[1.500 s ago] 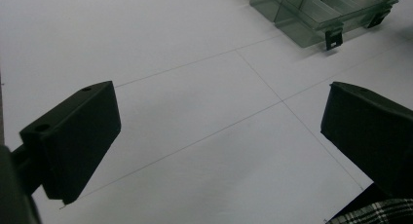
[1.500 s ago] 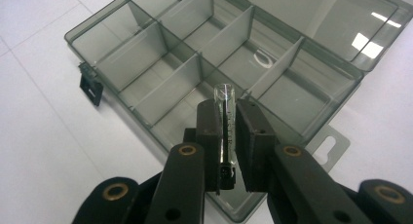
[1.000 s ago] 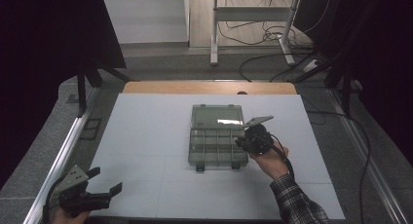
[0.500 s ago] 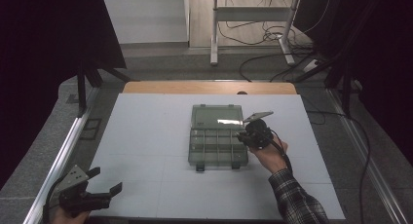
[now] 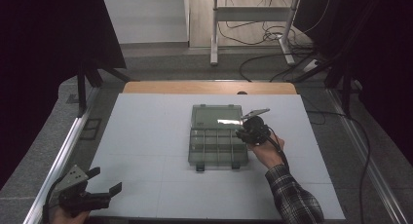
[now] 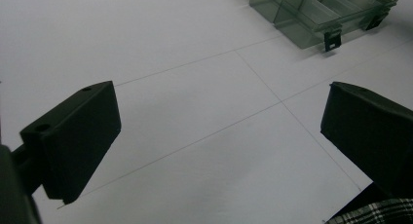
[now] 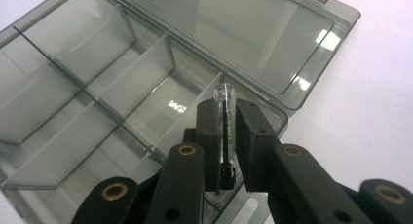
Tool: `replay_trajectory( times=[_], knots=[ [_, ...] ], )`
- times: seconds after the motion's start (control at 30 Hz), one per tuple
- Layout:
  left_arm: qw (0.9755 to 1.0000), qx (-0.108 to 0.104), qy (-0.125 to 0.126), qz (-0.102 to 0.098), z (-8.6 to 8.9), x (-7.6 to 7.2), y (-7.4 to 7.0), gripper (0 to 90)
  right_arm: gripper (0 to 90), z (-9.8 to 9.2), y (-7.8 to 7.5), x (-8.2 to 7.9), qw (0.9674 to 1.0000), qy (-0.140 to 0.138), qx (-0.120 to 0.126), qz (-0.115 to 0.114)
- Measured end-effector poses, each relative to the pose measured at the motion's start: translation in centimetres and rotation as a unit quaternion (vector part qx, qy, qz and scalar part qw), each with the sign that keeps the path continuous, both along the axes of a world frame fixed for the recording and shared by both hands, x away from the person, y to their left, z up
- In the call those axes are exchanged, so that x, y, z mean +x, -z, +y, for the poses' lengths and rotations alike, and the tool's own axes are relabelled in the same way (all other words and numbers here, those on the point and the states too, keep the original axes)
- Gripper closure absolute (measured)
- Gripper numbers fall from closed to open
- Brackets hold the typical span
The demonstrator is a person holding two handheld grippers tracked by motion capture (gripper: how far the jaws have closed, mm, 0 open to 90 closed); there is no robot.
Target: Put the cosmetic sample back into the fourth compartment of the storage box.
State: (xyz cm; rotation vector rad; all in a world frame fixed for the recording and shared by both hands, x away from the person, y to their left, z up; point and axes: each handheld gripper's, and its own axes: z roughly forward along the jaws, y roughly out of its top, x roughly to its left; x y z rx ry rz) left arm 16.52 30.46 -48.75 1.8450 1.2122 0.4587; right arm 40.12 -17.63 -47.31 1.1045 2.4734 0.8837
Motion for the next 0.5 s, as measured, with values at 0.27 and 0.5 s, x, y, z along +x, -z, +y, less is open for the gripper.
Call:
replay_trajectory(
  times=[0.27, 0.5],
  knots=[
    [1.0, 0.0, 0.0, -0.001, 0.0, -0.01, 0.0, 1.2, 79.2, 0.47, 0.64, 0.32, 0.9999, -0.004, -0.014, 0.003],
    [1.0, 0.0, 0.001, -0.001, -0.01, -0.02, 0.0, 1.2, 78.8, 0.51, 0.99, 0.43, 0.9997, -0.002, -0.021, 0.009]
  ],
)
